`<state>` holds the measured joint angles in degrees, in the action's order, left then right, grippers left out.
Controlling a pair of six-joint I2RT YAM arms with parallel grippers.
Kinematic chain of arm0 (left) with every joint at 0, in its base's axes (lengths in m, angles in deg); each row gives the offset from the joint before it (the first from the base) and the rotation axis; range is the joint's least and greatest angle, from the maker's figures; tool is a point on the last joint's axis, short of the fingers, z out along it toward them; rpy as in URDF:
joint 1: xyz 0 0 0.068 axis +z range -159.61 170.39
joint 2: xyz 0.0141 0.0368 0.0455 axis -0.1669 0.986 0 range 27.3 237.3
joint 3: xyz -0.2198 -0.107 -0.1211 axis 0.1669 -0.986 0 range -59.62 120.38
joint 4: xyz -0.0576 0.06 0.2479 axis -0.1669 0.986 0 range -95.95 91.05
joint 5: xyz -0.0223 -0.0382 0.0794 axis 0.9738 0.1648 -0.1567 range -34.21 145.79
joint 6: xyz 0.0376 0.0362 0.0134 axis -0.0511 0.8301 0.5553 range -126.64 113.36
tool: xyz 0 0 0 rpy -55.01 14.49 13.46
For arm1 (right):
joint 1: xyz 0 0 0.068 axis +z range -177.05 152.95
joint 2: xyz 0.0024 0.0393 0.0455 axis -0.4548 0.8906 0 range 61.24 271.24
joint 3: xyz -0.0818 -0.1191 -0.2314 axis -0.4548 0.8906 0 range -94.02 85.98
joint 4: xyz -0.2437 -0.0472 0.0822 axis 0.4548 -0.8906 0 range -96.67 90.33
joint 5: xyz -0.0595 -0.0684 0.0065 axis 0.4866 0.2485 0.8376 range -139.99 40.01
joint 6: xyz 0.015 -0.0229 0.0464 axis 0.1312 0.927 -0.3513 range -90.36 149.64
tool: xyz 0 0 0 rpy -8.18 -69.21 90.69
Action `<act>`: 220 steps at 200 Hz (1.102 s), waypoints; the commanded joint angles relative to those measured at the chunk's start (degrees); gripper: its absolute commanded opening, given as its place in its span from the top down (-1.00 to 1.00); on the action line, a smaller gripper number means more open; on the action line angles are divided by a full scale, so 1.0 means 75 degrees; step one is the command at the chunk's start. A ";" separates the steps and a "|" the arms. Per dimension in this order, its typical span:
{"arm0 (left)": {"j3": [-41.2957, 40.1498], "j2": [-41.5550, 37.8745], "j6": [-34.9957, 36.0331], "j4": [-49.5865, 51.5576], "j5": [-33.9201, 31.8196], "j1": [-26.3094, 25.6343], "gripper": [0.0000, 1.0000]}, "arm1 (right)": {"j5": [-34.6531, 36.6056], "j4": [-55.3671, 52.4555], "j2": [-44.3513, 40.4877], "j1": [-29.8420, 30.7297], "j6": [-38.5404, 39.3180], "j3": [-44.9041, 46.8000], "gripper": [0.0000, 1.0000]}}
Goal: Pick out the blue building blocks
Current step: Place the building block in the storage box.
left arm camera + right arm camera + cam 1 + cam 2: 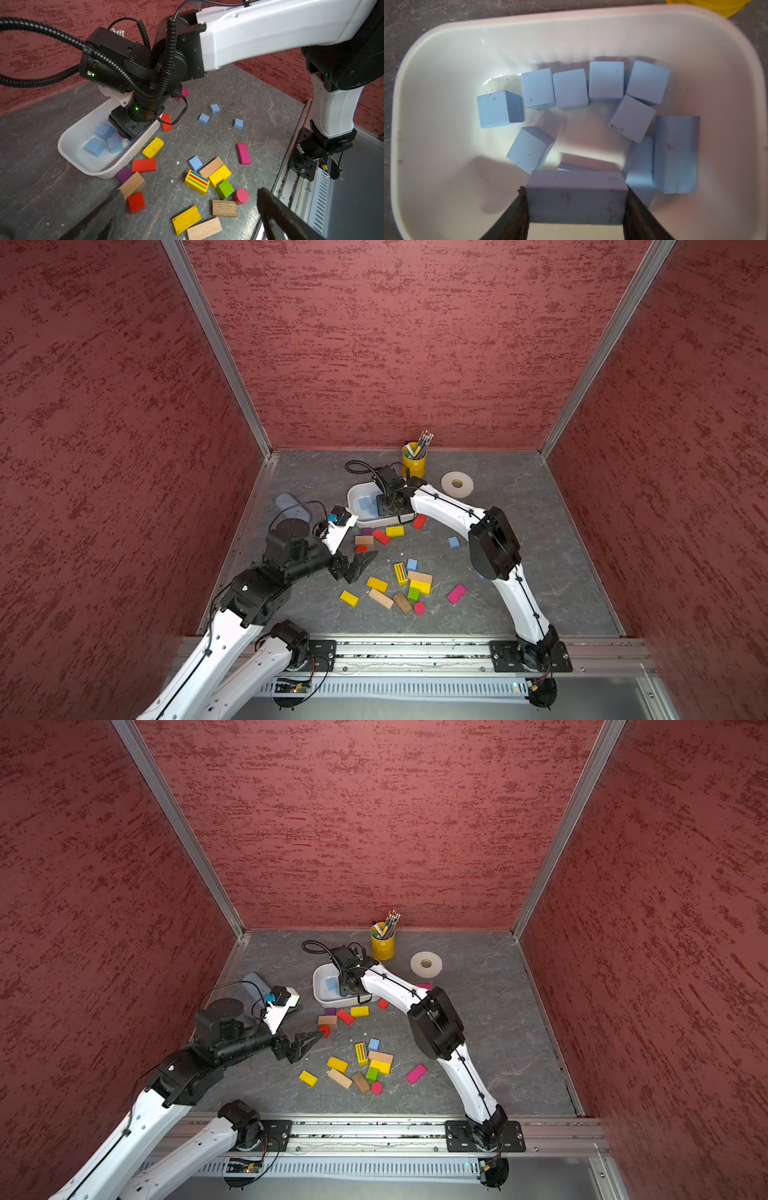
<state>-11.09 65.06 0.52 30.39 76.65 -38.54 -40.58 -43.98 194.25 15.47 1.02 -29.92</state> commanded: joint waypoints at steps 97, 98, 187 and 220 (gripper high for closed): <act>-0.0143 -0.0008 0.0055 -0.0110 -0.0061 0.0013 -0.99 | -0.0161 -0.0218 -0.0014 -0.0080 0.0032 -0.0489 -0.69; -0.0143 -0.0007 0.0054 -0.0110 -0.0062 0.0013 -0.99 | -0.0163 -0.0219 -0.0021 -0.0080 0.0032 -0.0493 -0.69; -0.0096 0.0328 0.0004 0.0018 -0.0322 0.0018 -0.99 | 0.0190 0.0216 -0.1764 -0.0081 -0.0131 0.0652 -0.81; -0.0095 0.0479 0.0007 0.0042 -0.0195 0.0028 -0.99 | 0.0267 0.0575 -0.2676 -0.0081 -0.0370 0.1781 -0.81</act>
<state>-11.11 68.34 0.52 30.46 74.80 -38.54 -40.36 -42.65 178.64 15.21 0.23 -21.76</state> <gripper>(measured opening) 0.996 0.904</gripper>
